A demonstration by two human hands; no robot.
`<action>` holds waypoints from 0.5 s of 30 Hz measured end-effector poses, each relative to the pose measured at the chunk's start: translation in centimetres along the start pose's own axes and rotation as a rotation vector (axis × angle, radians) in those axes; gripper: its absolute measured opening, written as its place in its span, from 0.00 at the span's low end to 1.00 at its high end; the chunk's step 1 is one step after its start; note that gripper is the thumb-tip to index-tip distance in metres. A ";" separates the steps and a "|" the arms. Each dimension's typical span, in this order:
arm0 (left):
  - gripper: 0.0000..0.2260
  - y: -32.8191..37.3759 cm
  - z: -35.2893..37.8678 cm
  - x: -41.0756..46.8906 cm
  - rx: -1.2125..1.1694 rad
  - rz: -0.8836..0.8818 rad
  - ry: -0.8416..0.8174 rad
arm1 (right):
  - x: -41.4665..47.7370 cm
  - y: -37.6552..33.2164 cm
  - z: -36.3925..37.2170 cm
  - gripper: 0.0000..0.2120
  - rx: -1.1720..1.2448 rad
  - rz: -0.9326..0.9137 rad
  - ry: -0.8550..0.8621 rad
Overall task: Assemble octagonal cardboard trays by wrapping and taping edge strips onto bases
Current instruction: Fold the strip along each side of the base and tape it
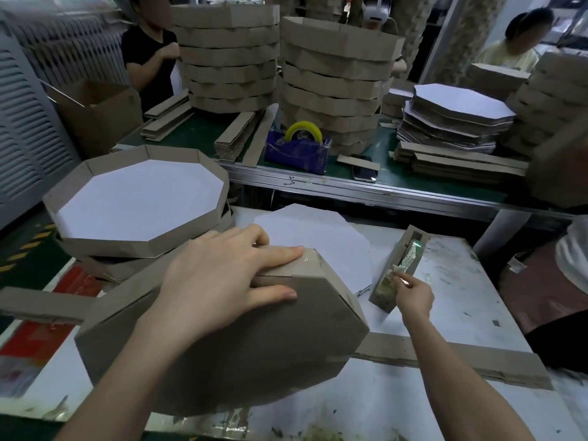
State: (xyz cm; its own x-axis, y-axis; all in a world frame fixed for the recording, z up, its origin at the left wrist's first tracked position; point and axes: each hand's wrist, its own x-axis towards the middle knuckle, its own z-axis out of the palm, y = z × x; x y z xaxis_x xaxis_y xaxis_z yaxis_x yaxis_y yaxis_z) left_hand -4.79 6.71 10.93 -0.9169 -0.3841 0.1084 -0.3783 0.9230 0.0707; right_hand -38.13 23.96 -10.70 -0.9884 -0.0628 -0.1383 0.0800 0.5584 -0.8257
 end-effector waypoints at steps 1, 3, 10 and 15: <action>0.31 0.0 0.0 0.0 0.003 0.000 0.003 | 0.1 0.0 0.1 0.10 -0.057 -0.001 0.005; 0.31 0.0 -0.1 0.0 0.007 -0.004 0.008 | -0.1 -0.2 0.3 0.11 -0.184 -0.012 0.025; 0.32 -0.1 -0.1 -0.2 0.017 -0.010 0.013 | -1.0 -0.9 1.0 0.13 -0.375 -0.057 0.076; 0.31 -0.1 0.0 -0.3 0.018 -0.010 0.017 | -0.8 -1.3 0.7 0.14 -0.393 0.005 0.060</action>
State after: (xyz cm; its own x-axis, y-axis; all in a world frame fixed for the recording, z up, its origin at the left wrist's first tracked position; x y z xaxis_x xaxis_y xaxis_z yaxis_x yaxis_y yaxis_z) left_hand -4.45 6.77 10.92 -0.9109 -0.3933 0.1249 -0.3896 0.9194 0.0539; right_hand -37.38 22.67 -9.93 -0.9948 -0.0176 -0.1001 0.0408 0.8332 -0.5515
